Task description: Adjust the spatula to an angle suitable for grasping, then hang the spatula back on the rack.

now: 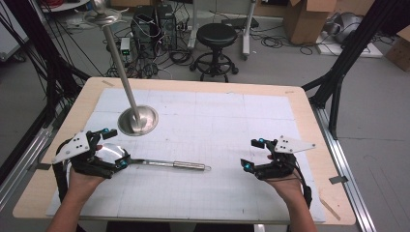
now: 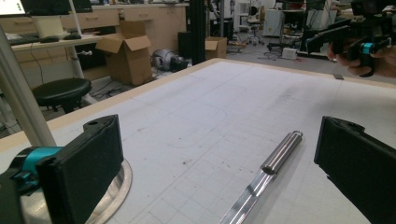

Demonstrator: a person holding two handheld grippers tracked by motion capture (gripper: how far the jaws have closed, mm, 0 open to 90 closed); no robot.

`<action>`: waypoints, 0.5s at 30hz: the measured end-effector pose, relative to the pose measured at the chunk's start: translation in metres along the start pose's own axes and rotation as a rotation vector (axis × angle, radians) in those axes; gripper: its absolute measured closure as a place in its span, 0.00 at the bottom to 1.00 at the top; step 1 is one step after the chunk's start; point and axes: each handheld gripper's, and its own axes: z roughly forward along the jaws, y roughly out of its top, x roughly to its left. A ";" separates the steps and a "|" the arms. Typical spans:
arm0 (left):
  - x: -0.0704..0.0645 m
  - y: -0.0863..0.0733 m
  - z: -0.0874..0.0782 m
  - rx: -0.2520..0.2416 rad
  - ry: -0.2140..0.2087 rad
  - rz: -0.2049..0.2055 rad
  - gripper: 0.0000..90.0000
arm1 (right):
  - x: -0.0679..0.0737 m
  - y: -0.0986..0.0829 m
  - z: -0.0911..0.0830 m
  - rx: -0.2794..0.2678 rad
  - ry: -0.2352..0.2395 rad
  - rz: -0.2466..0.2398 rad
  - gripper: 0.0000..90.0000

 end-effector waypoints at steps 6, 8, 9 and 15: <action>0.000 0.000 0.000 0.007 -0.004 0.010 0.02 | -0.002 -0.002 0.002 0.010 0.018 0.002 0.18; -0.001 0.001 0.002 0.005 -0.009 0.006 0.02 | -0.003 -0.002 0.001 0.004 0.016 0.008 0.18; -0.001 0.001 0.002 0.007 -0.016 0.008 0.02 | -0.003 -0.002 0.000 0.000 0.015 0.010 0.18; -0.004 0.003 0.009 0.024 -0.045 0.019 0.02 | -0.003 -0.003 -0.002 0.004 0.002 0.012 0.18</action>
